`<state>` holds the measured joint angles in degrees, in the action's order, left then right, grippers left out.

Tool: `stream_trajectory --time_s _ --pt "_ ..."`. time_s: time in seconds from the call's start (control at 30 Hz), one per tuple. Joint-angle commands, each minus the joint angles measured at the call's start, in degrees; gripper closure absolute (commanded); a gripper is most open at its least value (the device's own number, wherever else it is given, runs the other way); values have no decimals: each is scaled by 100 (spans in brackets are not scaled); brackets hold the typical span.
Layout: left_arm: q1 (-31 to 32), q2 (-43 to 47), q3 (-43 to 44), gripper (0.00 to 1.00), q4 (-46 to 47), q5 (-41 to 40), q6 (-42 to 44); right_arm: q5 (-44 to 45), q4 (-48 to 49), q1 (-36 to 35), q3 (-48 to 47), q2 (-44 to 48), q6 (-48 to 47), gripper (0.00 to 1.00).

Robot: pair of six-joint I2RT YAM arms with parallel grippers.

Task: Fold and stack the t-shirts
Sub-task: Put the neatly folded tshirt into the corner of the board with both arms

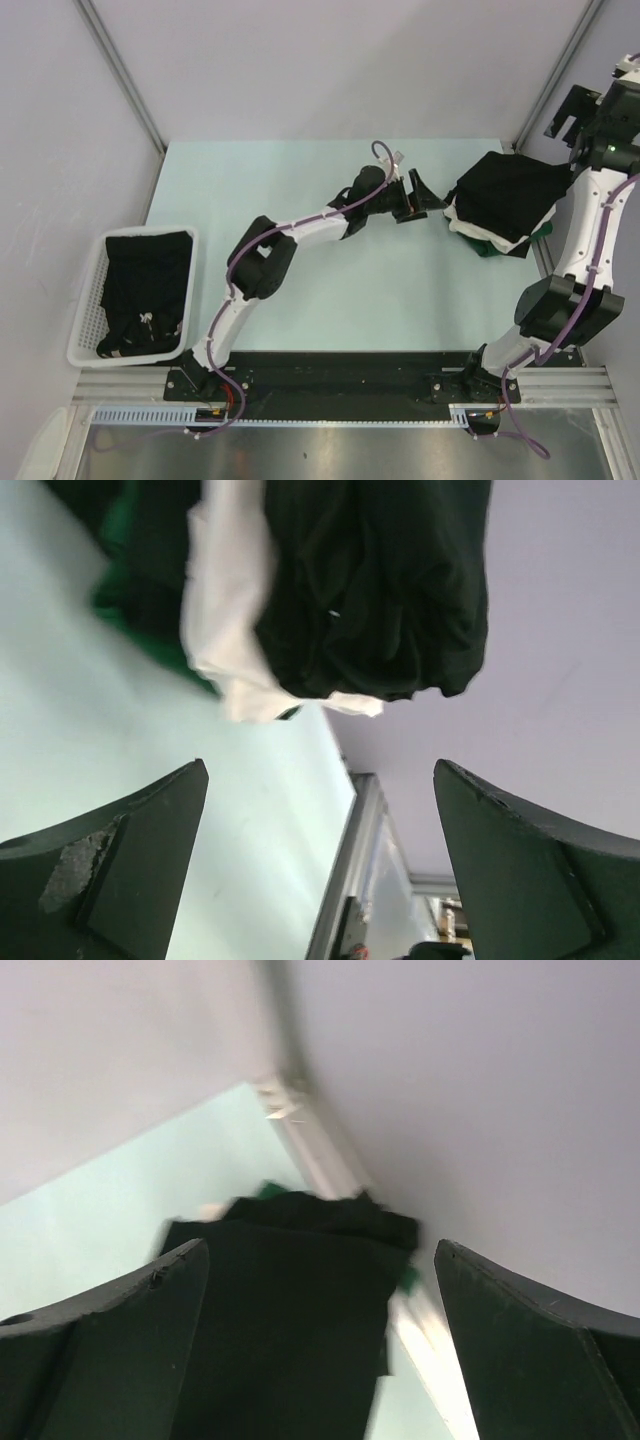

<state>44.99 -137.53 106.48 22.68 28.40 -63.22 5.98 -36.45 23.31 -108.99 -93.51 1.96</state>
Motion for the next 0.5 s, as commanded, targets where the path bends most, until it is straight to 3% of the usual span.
stream_trajectory --time_s 0.0,0.13,0.3,0.47 --pt "-368 1219 -302 1 -999 -492 1317 -852 208 -650 -176 474 243 0" --pt "-684 1957 -706 1 -2457 -1151 2330 -1318 243 -1414 193 869 542 0" --pt "-939 3292 -1584 1 -3135 -2308 3111 -2223 227 -2312 896 932 921 0" --pt "-1054 4892 -2156 0 -3779 -4217 4219 -1364 -959 -3944 1028 510 421 0"
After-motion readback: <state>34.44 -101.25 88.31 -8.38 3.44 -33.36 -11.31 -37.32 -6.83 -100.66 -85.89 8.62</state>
